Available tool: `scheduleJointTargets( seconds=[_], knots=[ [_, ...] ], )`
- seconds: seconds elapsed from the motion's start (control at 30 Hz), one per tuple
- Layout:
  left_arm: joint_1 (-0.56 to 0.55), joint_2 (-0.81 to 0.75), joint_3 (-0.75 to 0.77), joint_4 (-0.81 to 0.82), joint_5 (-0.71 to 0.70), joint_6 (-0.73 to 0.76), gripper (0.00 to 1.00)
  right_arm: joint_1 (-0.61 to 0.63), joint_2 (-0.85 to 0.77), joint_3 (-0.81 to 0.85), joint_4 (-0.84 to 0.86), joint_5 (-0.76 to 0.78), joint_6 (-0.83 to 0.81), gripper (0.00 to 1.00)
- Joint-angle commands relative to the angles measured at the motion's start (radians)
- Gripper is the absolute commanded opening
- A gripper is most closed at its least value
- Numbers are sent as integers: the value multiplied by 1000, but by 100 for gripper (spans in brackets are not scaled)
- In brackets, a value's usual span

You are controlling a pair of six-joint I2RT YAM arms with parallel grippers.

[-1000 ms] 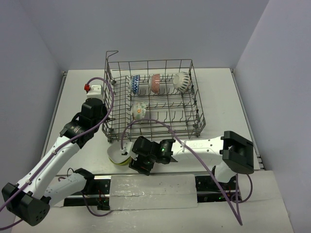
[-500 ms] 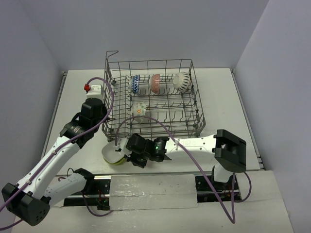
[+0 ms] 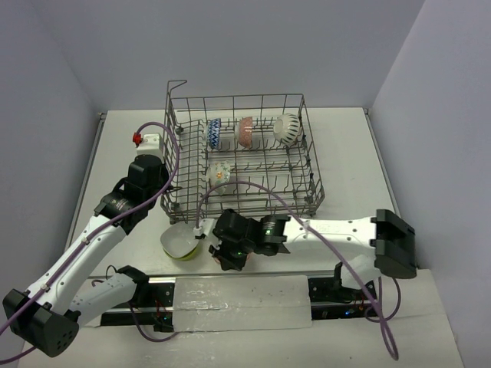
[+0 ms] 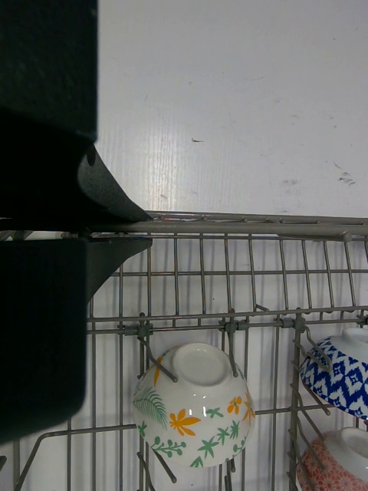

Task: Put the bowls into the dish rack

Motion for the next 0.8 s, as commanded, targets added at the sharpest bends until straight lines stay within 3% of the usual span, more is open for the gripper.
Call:
scheduleJointTargets(
  seconds=[0.0, 0.13, 0.3, 0.47, 0.6, 0.77],
  knots=[
    [8, -25, 3, 3, -6, 31, 0, 6, -148, 22, 33, -62, 38, 0],
    [9, -27, 2, 4, -9, 31, 0, -2, -217, 63, 61, -98, 57, 0],
    [8, -24, 5, 1, -3, 32, 0, -58, -282, 98, 138, -248, 60, 0],
    [8, -25, 3, 4, -5, 31, 0, -216, -380, 69, 311, -383, 129, 0],
    [8, -19, 5, 1, 0, 31, 0, -399, -438, 26, 533, -298, 215, 0],
    [8, -20, 3, 4, 1, 31, 0, -486, -429, 23, 644, -104, 258, 0]
  ],
)
